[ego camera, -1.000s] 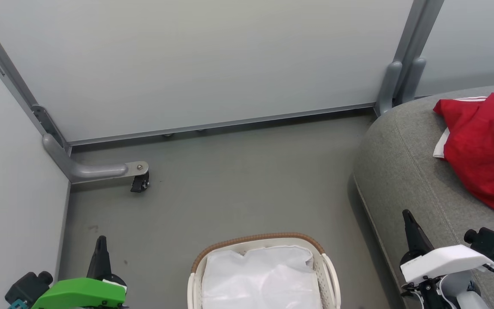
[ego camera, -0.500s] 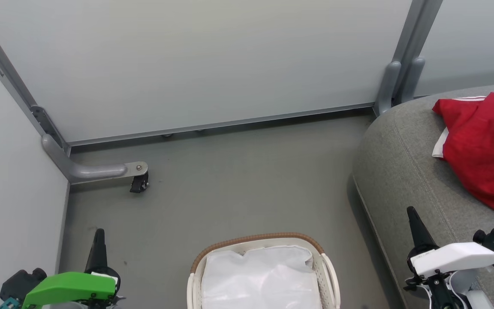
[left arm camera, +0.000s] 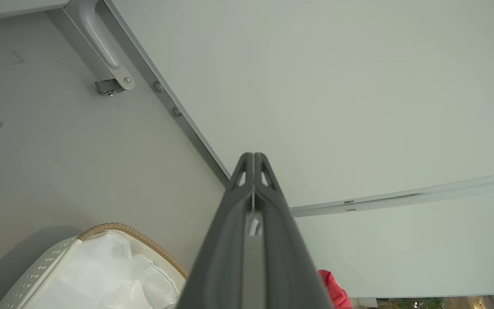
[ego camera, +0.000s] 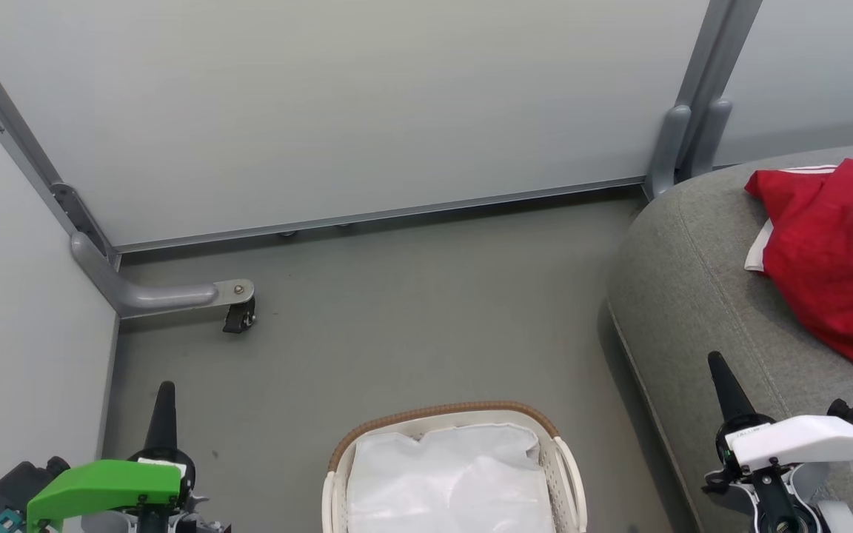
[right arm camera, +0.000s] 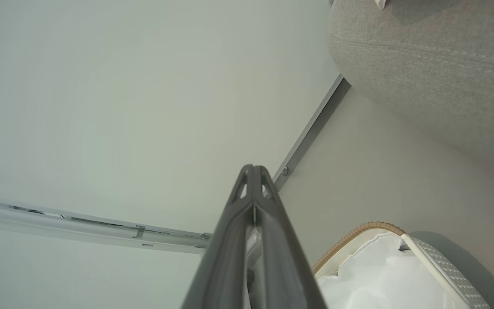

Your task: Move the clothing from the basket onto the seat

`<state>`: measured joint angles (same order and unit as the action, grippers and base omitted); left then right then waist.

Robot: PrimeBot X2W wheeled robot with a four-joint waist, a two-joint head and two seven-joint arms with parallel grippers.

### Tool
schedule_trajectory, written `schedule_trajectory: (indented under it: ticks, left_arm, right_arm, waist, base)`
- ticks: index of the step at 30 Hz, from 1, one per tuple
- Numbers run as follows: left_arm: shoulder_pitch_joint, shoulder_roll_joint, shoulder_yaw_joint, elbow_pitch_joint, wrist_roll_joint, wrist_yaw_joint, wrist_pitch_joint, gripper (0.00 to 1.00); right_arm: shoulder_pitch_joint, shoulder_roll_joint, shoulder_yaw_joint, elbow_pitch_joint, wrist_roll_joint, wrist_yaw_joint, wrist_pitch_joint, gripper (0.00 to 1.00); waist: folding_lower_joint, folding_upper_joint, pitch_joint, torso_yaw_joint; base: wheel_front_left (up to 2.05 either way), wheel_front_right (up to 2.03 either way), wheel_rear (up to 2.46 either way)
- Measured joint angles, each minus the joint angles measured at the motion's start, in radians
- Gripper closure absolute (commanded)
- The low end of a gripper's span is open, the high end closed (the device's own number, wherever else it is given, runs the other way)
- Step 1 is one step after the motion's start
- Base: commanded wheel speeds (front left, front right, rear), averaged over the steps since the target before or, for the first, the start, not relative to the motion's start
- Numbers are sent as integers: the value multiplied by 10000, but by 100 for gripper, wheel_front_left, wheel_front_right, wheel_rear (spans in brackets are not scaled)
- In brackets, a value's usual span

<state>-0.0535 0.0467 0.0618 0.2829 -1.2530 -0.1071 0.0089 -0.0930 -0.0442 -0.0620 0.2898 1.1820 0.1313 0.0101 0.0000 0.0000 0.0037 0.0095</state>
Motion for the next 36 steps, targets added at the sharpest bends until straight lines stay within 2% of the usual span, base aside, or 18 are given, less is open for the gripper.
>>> schedule_trajectory:
  ticks: [36]
  left_arm:
    - [-345, 4, 380, -261, -2663, -163, 786, 100]
  right_arm:
    - [-63, -21, -385, -326, 3200, -2, 786, 100]
  waist:
    - [0, 0, -4, -68]
  base:
    - [0, 0, 0]
